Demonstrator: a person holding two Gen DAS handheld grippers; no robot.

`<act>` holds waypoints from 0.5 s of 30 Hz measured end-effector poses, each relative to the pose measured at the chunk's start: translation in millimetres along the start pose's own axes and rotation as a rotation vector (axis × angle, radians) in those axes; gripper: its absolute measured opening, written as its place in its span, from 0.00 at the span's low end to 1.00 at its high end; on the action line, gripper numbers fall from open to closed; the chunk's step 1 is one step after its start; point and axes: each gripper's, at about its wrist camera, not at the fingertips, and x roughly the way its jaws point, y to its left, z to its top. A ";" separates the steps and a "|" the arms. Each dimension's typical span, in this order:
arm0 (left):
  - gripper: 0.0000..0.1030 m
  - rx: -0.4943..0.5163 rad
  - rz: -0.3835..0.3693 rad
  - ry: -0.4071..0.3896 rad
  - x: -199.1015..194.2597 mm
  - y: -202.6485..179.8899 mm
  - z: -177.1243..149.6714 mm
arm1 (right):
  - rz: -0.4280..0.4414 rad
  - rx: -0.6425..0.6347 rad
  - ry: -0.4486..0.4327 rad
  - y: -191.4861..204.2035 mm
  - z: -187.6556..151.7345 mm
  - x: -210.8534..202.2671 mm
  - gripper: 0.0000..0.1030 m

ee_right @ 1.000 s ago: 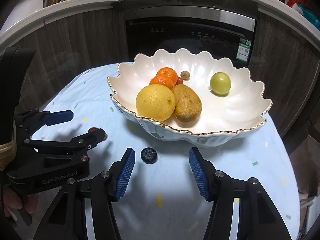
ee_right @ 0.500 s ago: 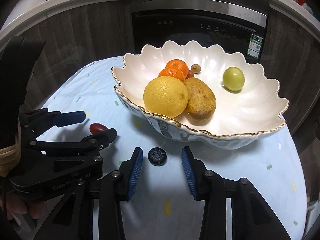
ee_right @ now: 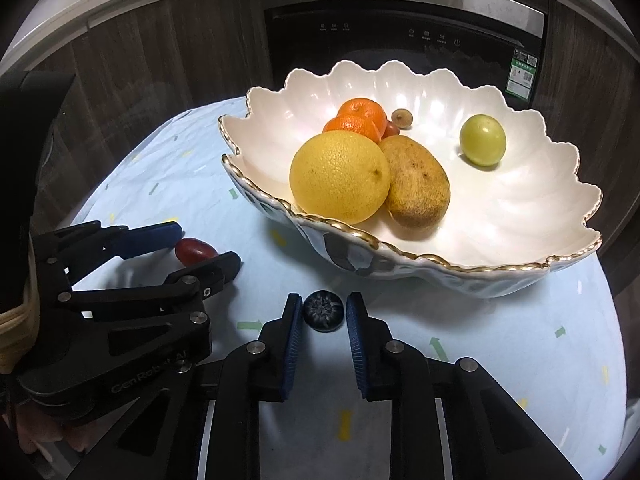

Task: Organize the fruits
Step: 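Close the left tool on the red date while the right tool grips the blueberry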

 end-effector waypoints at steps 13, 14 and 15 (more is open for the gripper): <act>0.31 -0.002 -0.008 -0.009 -2.8 -0.1 -1.2 | -0.001 0.001 -0.003 0.3 -1.2 -0.1 0.21; 0.31 -0.002 -0.008 -0.009 -3.5 -0.3 -1.7 | -0.001 0.001 -0.004 0.2 -1.3 -0.3 0.21; 0.31 -0.003 -0.008 -0.009 -4.2 0.0 -2.5 | -0.001 0.002 -0.004 0.2 -1.4 -0.6 0.21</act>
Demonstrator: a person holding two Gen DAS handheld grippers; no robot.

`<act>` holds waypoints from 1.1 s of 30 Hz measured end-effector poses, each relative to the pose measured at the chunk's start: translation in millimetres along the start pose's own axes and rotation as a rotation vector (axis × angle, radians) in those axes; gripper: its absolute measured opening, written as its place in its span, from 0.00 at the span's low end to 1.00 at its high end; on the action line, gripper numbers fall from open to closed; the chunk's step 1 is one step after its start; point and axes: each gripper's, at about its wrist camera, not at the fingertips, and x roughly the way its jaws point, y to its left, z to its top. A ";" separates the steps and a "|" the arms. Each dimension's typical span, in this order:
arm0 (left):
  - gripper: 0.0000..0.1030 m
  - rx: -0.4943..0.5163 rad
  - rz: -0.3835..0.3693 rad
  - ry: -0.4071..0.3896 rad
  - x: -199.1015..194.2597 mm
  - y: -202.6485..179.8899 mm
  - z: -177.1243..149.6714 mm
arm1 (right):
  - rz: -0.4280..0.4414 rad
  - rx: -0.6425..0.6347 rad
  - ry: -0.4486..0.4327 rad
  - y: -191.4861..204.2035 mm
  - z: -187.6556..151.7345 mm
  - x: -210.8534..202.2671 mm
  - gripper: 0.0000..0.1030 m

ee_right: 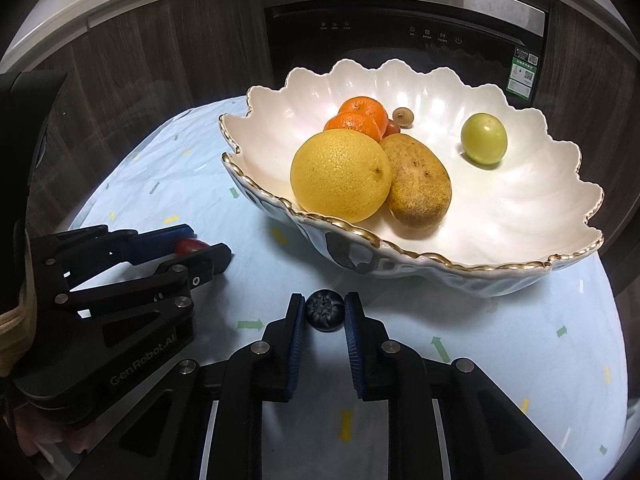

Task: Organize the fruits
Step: 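Close the left tool on the red date while the right tool grips the blueberry, then carry the red date with the left tool while the right tool carries the blueberry over the bowl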

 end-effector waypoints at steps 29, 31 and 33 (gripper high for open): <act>0.30 0.031 0.008 -0.098 -69.9 -26.2 8.1 | -0.013 0.021 -0.110 -10.9 1.7 -70.2 0.20; 0.30 0.035 0.008 -0.105 -74.4 -29.6 9.6 | -0.014 0.024 -0.122 -12.7 2.4 -76.3 0.20; 0.30 0.041 0.008 -0.113 -80.0 -33.2 11.4 | -0.016 0.028 -0.133 -14.9 2.6 -82.2 0.20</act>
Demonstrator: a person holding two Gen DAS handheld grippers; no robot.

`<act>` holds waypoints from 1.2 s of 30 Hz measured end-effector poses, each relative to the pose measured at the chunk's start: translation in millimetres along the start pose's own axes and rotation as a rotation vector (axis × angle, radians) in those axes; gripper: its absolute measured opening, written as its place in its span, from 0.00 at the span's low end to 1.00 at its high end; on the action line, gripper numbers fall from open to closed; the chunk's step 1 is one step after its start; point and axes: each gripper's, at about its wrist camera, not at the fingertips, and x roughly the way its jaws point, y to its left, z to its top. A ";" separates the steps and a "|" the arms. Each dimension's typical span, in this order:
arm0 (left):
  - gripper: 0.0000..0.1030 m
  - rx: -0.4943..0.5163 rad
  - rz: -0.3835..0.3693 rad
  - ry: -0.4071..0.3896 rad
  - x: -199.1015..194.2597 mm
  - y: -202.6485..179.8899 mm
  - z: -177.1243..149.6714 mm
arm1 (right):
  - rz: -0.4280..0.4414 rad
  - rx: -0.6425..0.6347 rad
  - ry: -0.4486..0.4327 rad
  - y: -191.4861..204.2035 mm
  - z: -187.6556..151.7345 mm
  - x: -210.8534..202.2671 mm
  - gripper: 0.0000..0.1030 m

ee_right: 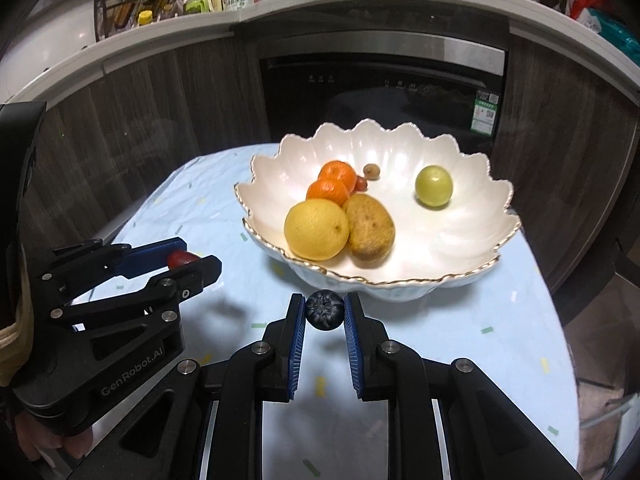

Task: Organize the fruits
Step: 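Carry the red date with the left tool while the right tool carries the blueberry over the bowl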

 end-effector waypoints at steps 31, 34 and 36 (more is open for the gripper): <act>0.30 0.077 -0.039 -0.075 -24.1 -57.4 46.5 | -0.054 0.035 -0.120 -57.0 27.0 -54.9 0.20; 0.30 0.080 -0.041 -0.078 -22.6 -59.8 52.3 | -0.058 0.031 -0.127 -62.6 32.6 -55.0 0.20; 0.30 0.084 -0.042 -0.079 -20.9 -62.0 56.3 | -0.057 0.033 -0.129 -66.3 35.8 -54.5 0.20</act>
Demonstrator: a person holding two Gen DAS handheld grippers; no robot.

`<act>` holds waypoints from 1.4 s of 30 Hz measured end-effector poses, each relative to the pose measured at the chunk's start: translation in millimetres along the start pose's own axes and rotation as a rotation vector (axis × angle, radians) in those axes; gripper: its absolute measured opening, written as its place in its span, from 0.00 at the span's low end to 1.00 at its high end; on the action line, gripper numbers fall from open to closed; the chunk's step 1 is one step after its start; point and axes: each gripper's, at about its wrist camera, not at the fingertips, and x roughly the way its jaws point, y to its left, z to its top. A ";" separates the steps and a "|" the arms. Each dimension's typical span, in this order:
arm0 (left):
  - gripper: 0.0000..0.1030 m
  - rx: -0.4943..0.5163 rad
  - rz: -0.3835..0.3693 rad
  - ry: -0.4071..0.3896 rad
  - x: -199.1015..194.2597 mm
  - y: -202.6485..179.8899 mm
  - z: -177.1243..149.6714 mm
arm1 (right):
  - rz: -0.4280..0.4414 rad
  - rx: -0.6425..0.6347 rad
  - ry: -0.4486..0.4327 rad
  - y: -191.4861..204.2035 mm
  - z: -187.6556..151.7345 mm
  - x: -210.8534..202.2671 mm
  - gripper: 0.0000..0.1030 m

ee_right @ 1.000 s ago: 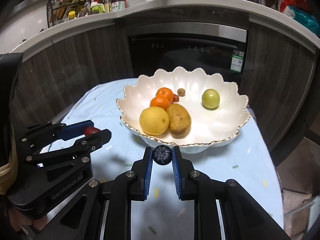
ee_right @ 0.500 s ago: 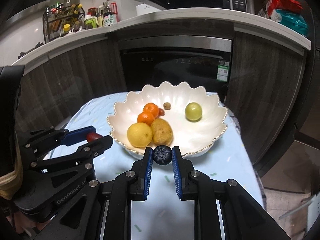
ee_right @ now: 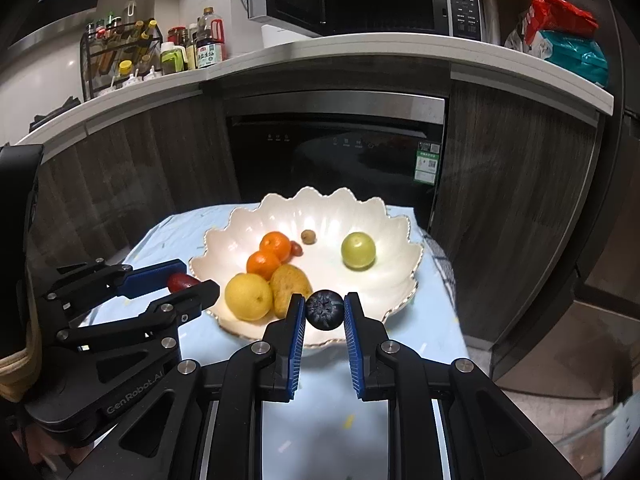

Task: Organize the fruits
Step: 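Carry the red date with the left tool while the right tool carries the blueberry over the bowl, then open both tools over the bowl to drop the red date and blueberry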

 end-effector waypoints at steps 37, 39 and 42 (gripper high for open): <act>0.31 0.001 -0.041 0.089 64.9 -26.8 18.1 | 0.030 -0.002 0.062 -45.6 29.7 64.0 0.20; 0.31 0.000 -0.041 0.096 68.6 -26.3 17.8 | 0.036 -0.004 0.072 -45.6 30.3 69.6 0.20; 0.31 -0.004 -0.041 0.105 73.3 -25.0 17.1 | 0.043 -0.001 0.085 -46.5 30.5 77.3 0.20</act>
